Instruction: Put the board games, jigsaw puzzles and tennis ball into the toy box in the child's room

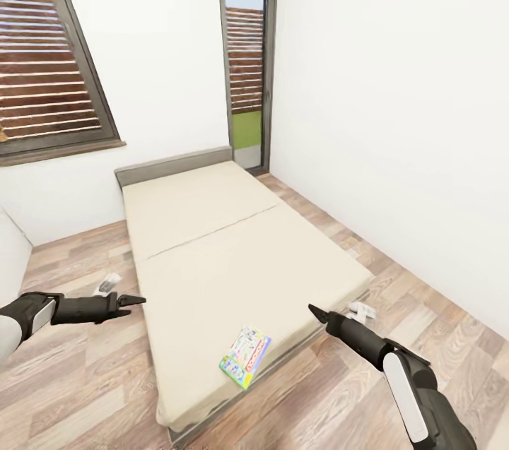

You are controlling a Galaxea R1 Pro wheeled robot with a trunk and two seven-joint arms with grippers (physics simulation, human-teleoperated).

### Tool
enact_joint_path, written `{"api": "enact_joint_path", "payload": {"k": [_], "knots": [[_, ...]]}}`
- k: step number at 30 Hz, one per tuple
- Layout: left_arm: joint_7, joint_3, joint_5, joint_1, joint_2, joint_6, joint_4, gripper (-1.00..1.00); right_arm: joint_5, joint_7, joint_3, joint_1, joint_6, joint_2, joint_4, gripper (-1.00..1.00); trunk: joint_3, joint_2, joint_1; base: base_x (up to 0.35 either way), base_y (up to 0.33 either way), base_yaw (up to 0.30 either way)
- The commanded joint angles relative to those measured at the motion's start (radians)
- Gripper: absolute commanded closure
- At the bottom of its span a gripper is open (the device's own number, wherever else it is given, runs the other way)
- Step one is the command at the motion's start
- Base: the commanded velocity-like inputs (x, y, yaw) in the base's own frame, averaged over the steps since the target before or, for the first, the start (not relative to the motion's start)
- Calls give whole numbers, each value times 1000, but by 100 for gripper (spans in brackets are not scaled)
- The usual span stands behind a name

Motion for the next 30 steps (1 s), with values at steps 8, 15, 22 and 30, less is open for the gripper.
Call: {"api": "enact_joint_path", "payload": {"k": [8, 15, 22, 30], "knots": [[-7, 8, -10, -1, 0, 8, 0, -100, -4, 2, -1, -1, 4, 0, -1, -100, -2, -2, 1, 0, 0, 292], [-7, 8, -10, -1, 0, 8, 0, -100, -4, 1, 0, -1, 4, 0, -1, -100, -2, -2, 1, -14, -8, 292], [-8, 8, -10, -1, 0, 8, 0, -100, -3, 1, 1, -1, 3, 0, -3, -100, -1, -2, 1, -47, -171, 289], [-5, 8, -10, -1, 0, 8, 0, -100, -3, 1, 28, -1, 2, 0, -5, -100, 6, -2, 1, -8, -283, 251]]}}
